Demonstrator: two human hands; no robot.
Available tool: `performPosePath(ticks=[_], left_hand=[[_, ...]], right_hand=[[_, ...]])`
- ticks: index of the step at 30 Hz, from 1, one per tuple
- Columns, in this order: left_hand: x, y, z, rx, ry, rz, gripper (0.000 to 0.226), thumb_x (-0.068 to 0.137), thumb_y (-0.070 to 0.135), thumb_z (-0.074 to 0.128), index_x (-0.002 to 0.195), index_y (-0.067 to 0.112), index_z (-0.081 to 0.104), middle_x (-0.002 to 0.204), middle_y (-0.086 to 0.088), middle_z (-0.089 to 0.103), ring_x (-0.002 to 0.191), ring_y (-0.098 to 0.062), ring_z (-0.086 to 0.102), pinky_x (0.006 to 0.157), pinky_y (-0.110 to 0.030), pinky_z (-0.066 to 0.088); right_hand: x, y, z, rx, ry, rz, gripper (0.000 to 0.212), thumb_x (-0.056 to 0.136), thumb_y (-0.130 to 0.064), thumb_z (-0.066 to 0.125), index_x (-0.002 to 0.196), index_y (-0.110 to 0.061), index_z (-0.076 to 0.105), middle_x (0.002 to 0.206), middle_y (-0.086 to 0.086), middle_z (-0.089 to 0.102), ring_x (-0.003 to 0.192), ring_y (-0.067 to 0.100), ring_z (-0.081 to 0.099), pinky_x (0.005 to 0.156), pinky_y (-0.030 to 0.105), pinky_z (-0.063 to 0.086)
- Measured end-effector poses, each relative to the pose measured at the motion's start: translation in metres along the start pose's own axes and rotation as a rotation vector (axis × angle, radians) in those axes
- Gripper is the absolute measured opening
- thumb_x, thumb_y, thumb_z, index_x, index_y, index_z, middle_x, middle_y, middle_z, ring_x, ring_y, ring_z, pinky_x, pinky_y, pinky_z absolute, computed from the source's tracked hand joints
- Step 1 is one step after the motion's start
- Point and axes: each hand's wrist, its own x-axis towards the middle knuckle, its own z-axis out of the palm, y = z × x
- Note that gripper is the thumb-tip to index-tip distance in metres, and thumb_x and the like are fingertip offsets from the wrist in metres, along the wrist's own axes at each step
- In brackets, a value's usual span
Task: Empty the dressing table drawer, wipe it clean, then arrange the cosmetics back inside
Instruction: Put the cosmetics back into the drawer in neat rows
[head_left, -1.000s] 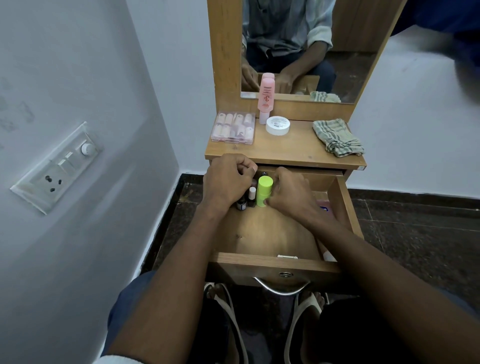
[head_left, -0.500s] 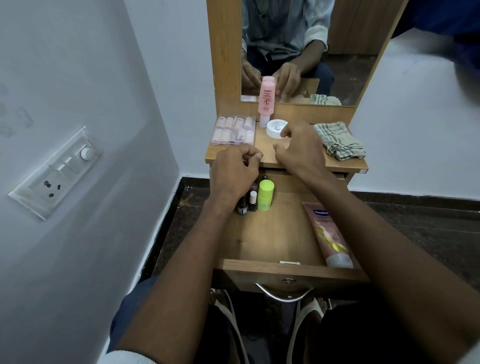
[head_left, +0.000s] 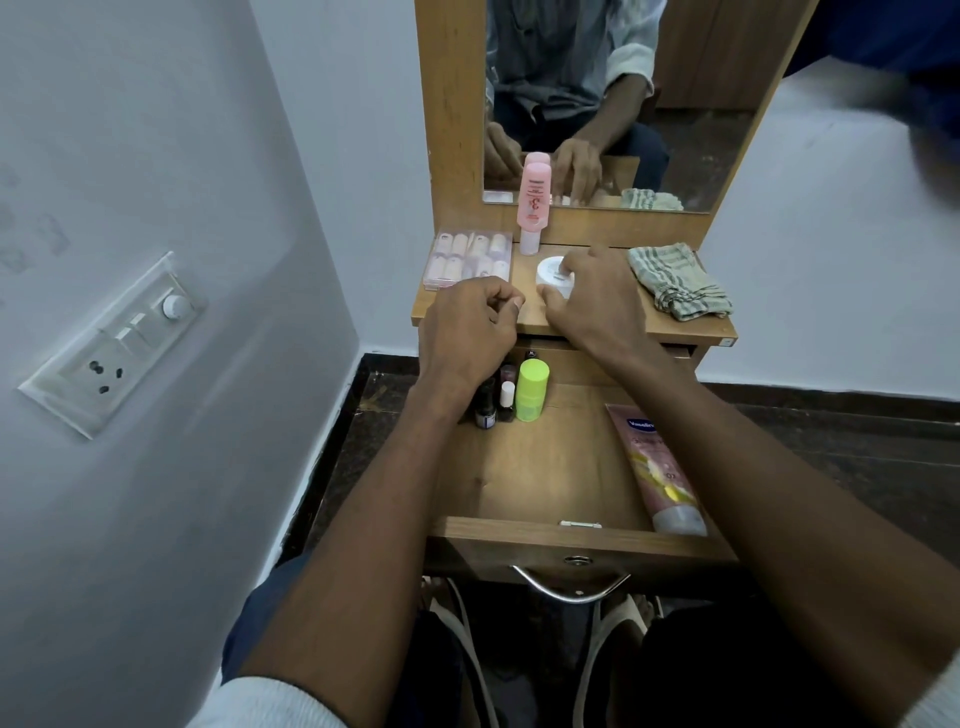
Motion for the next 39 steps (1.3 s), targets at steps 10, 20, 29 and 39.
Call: performPosePath(ticks=[10, 20, 29, 39], left_hand=[[-0.005, -0.006, -0.003, -0.048, 0.008, -0.086, 0.01, 0.096, 0.035, 0.07, 0.096, 0.032, 0.08, 0.089, 0.018, 0.074, 0.078, -0.001, 0.064, 0.067, -0.022, 0.048], [-0.026, -0.022, -0.015, -0.141, -0.092, -0.169, 0.009, 0.093, 0.033, 0.074, 0.089, 0.032, 0.082, 0.076, 0.017, 0.075, 0.077, -0.005, 0.071, 0.078, -0.04, 0.063], [-0.032, -0.035, -0.025, -0.036, -0.221, -0.173, 0.013, 0.092, 0.028, 0.077, 0.08, 0.027, 0.082, 0.06, 0.021, 0.066, 0.065, -0.003, 0.064, 0.073, -0.03, 0.059], [-0.034, -0.043, -0.026, 0.12, -0.318, -0.13, 0.026, 0.093, 0.033, 0.077, 0.067, 0.032, 0.072, 0.065, 0.017, 0.069, 0.07, -0.012, 0.069, 0.078, -0.037, 0.062]], right_hand=[[-0.018, 0.006, -0.008, 0.272, -0.002, 0.002, 0.045, 0.073, -0.03, 0.083, 0.103, -0.016, 0.052, 0.102, 0.0, 0.056, 0.1, 0.025, 0.054, 0.074, 0.03, 0.033], [-0.11, -0.016, -0.012, 0.415, -0.147, -0.092, 0.055, 0.062, -0.04, 0.089, 0.099, -0.023, 0.052, 0.097, -0.007, 0.058, 0.086, 0.016, 0.055, 0.059, 0.029, 0.039], [-0.131, -0.025, 0.02, 0.191, -0.659, -0.357, 0.05, 0.069, -0.026, 0.092, 0.106, -0.014, 0.061, 0.105, -0.004, 0.057, 0.094, 0.015, 0.051, 0.063, 0.019, 0.034], [-0.127, -0.033, 0.037, 0.287, -0.852, -0.364, 0.042, 0.074, -0.02, 0.093, 0.108, -0.015, 0.07, 0.098, -0.003, 0.075, 0.085, 0.009, 0.069, 0.076, 0.033, 0.062]])
